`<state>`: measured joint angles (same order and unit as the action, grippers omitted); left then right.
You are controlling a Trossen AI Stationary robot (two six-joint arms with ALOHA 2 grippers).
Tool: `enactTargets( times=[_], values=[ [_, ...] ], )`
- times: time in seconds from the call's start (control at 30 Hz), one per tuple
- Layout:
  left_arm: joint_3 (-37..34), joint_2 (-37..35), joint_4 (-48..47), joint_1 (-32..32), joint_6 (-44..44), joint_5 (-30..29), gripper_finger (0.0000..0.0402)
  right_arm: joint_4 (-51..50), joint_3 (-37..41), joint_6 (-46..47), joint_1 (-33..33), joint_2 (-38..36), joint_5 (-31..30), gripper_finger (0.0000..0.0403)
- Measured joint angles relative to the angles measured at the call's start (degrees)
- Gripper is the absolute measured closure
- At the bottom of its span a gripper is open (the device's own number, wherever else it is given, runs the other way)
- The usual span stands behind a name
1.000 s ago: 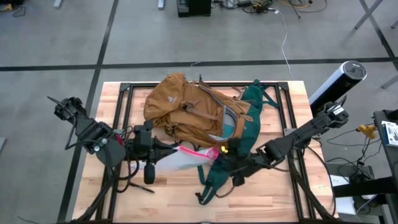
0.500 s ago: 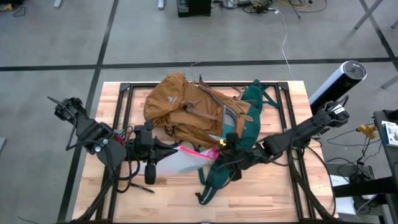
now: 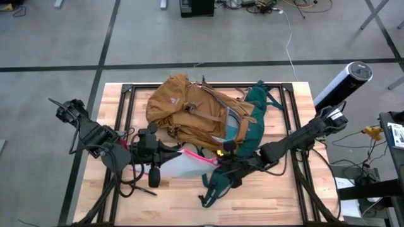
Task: Unpack backpack
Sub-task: Close the pink zip bag
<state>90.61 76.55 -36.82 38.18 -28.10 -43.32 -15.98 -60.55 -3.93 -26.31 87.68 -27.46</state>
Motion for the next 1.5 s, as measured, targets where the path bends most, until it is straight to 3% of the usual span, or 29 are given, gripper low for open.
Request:
enactTargets(
  times=[0.17, 0.27, 0.43, 0.6, 0.7, 0.83, 1.07, 1.33, 1.5],
  values=[
    [-1.75, 0.02, -0.14, 0.02, -1.9, -1.53, 0.0402, -22.38, -9.13, 1.41, -3.97, -6.57, -11.64, 0.0402],
    [-5.48, 0.03, 1.37, 0.04, -4.39, -3.8, 0.0401, -28.15, -15.41, 4.21, -6.53, -9.18, -12.77, 0.0402],
    [-16.31, 1.45, 13.18, -0.52, -6.67, -4.81, 0.0401, -29.54, -18.14, 4.24, -8.99, -9.73, -8.26, 0.0403],
    [-26.8, 3.04, 27.95, -0.77, -11.23, -4.68, 0.0401, -40.98, -17.88, 14.65, -8.4, -8.87, -1.98, 0.0403],
    [-30.99, 3.37, 28.66, -0.77, -17.83, -4.53, 0.0401, -47.42, -17.49, 20.5, -8.47, -7.53, 1.83, 0.0403],
    [-35.05, 3.34, 28.75, -0.14, -25.3, -3.96, 0.0401, -47.78, -17.33, 25.21, -10.81, -7.18, 2.07, 0.0403],
    [-34.52, 2.39, 29.77, 0.28, -22.53, 1.25, 0.0372, -44.4, -17.21, 30.1, -15.27, -6.82, 0.88, 0.0403],
    [-27.93, -1.01, 25.51, 0.3, -16.52, 10.02, 0.0257, -44.19, -15.29, 34.71, -15.44, -6.89, -1.48, 0.0403],
    [-23.64, -0.82, 25.27, 0.45, -15.42, 9.1, 0.0204, -44.25, -15.02, 36.91, -15.46, -6.89, -2.2, 0.0403]
  ],
)
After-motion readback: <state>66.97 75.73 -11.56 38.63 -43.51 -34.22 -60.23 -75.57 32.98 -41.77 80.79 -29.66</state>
